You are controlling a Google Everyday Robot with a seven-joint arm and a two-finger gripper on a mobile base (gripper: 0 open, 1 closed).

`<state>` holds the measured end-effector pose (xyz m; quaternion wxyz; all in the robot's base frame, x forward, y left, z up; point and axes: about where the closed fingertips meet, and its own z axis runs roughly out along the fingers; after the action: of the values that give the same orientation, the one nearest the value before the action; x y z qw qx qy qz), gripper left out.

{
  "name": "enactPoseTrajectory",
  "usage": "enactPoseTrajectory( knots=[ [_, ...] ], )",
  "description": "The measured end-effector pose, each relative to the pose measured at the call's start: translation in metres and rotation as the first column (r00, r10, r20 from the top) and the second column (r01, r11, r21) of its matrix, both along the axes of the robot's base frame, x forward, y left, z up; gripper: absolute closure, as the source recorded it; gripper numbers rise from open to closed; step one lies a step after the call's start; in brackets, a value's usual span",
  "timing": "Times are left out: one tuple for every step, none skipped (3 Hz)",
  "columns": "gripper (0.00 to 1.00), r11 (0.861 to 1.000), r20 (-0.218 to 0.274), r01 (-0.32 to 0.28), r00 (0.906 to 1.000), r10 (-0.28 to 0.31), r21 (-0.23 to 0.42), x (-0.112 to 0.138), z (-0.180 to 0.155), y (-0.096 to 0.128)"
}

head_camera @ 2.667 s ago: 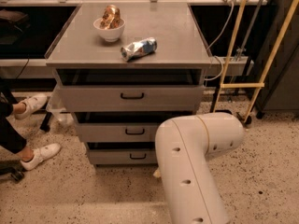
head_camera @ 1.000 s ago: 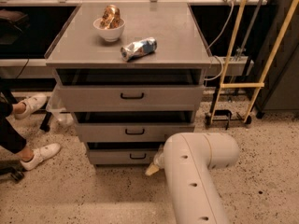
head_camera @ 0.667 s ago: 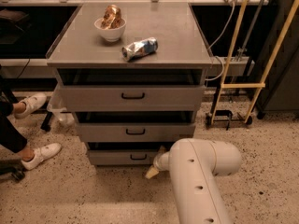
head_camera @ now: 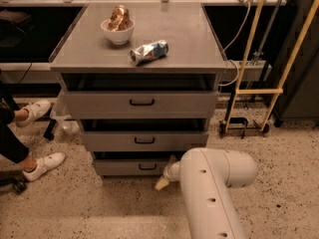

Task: Open bottom drawer

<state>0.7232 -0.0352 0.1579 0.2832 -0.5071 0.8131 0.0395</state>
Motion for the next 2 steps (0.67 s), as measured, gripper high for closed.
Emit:
enactPoseTrajectory(
  knots=[
    [0.19,1.0,0.0,0.0,1.0,0.0,0.0,0.0,0.0,0.0],
    [0.42,1.0,0.0,0.0,1.0,0.0,0.0,0.0,0.0,0.0]
  ],
)
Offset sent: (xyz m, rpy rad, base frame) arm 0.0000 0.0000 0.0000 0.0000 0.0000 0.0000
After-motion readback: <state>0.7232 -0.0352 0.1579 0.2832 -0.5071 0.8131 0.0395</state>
